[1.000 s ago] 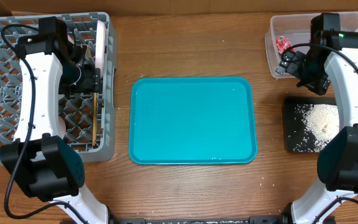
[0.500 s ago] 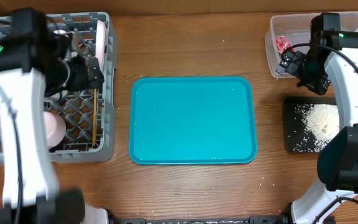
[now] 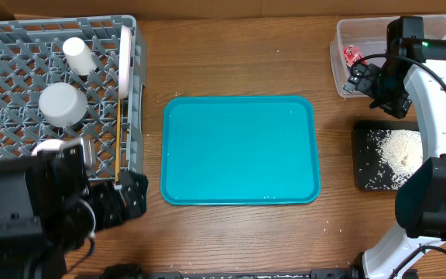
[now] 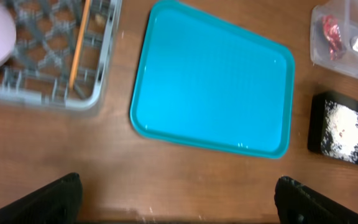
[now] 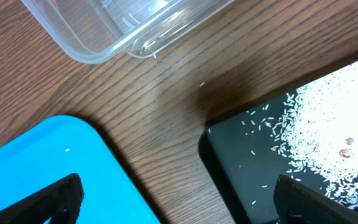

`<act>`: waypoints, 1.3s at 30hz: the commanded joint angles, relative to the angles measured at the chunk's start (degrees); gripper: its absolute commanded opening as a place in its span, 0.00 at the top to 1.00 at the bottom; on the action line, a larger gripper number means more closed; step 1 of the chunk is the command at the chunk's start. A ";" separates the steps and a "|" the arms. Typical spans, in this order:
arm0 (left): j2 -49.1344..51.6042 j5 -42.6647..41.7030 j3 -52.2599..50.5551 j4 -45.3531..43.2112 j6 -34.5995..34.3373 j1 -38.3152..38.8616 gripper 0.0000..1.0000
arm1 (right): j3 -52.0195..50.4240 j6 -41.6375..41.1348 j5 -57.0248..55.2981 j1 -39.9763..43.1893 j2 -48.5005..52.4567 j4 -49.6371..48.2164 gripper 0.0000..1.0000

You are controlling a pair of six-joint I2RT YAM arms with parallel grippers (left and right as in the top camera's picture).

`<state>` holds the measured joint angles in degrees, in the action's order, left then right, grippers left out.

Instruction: Sort waste into correct bins and load items into the dishwasher

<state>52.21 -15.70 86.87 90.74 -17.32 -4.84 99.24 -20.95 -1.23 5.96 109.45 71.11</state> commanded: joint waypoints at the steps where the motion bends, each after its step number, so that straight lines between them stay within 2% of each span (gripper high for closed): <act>1: -2.03 -0.59 -0.63 1.95 -3.91 0.37 0.00 | 0.96 -0.04 0.31 -0.15 -1.33 -0.33 0.00; 5: -2.05 0.44 -0.63 3.52 -2.43 0.37 0.00 | 0.96 -0.04 0.31 -0.15 -1.33 -0.33 0.00; 10: -2.08 0.94 -7.04 -5.57 -1.40 1.64 0.00 | 0.96 -0.04 0.31 -0.15 -1.33 -0.33 0.00; 14: -4.26 1.07 -20.04 -19.39 3.82 4.83 0.00 | 0.96 -0.04 0.31 -0.15 -1.33 -0.33 0.00; 17: -8.15 1.53 -32.02 -33.53 7.43 6.10 0.00 | 0.96 -0.04 0.31 -0.15 -1.33 -0.33 0.00; 21: -14.67 2.23 -46.66 -50.40 8.28 6.16 0.00 | 0.96 -0.04 0.31 -0.15 -1.33 -0.33 0.00; 28: -29.38 7.56 -64.76 -63.73 8.35 6.16 0.00 | 0.96 -0.04 0.31 -0.15 -1.33 -0.33 0.00; 36: -40.28 8.83 -76.83 -75.58 8.35 6.16 0.00 | 0.96 -0.04 0.31 -0.15 -1.33 -0.33 0.00; 39: -43.39 8.81 -81.22 -82.84 8.33 6.16 0.00 | 0.96 -0.04 0.31 -0.15 -1.33 -0.33 0.01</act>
<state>11.68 -7.90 9.13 11.77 -10.09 1.15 99.26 -20.95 -1.26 5.96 109.45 71.09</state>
